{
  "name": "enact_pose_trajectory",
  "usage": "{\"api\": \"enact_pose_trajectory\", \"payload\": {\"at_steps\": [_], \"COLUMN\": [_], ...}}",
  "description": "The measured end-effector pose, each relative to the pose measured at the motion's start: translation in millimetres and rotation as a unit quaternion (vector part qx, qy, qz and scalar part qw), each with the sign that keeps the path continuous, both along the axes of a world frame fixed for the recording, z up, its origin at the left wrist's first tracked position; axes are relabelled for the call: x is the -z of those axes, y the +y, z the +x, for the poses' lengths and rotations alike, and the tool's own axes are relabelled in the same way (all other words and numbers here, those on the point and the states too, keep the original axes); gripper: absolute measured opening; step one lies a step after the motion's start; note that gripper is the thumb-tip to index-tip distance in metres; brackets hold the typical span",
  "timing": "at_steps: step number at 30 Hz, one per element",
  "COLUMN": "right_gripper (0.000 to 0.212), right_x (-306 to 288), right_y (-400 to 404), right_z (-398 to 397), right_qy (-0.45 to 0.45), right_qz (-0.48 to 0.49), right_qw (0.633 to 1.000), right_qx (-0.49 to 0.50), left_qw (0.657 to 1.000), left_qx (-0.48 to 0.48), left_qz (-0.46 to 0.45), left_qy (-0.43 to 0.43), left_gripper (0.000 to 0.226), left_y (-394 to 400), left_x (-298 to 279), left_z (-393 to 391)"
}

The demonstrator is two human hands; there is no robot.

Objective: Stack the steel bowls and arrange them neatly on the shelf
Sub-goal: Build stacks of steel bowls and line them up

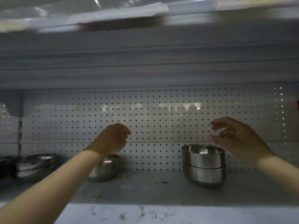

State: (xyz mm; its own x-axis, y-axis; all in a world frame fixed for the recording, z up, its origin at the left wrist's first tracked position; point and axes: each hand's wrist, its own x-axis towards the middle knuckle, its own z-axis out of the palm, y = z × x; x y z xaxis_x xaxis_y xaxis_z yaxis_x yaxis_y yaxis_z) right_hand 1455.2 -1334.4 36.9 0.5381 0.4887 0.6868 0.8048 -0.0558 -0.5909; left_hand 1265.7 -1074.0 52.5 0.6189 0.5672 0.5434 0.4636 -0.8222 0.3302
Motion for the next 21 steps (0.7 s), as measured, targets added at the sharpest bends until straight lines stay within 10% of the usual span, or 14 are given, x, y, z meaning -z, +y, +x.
{"api": "enact_pose_trajectory", "payload": {"at_steps": [7,21], "right_gripper": [0.033,0.024], "right_x": [-0.7,77.0], "right_y": [155.9,265.7], "right_z": [-105.7,-125.8], "right_qy": [-0.124,-0.122], "right_qz": [-0.109,-0.272], "right_qw": [0.98,0.945], "right_qx": [-0.112,-0.131], "left_qw": [0.992,0.986], "left_qx": [-0.121,0.03], "left_qz": [-0.021,0.002], "left_qy": [-0.008,0.162], "left_gripper": [0.035,0.03], "left_y": [100.6,138.0], "left_x": [28.6,75.7], "left_z": [-85.4,-90.5]}}
